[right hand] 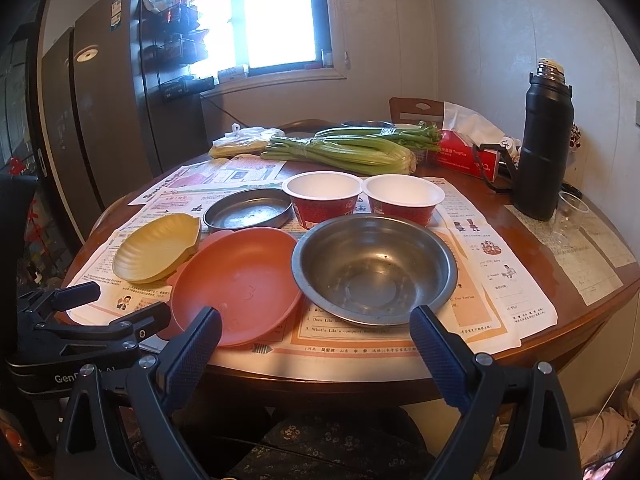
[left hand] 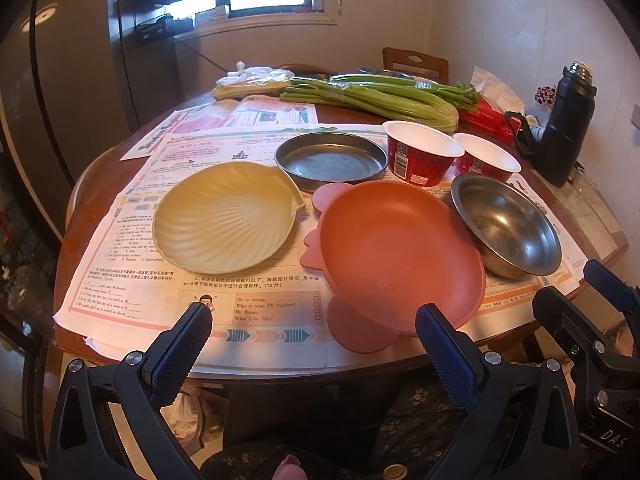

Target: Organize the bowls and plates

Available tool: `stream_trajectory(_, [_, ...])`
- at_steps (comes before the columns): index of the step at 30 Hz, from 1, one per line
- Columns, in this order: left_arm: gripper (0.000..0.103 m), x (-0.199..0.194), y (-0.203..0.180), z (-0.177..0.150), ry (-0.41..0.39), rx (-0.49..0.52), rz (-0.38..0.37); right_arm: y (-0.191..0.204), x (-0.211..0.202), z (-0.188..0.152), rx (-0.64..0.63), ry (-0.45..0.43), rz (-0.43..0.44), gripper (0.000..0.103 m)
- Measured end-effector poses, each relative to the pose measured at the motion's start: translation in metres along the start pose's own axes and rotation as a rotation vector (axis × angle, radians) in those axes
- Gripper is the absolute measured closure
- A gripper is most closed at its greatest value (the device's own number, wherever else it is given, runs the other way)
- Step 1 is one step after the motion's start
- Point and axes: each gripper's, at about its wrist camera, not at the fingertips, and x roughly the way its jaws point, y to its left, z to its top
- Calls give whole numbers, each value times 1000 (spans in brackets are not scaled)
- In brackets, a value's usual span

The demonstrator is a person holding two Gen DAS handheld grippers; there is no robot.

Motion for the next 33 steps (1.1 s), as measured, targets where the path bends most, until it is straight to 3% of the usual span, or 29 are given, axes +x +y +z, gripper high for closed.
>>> stream_trajectory(33, [1,1,13,6,-14,-25,7,10,9,9,-24,7,44,8])
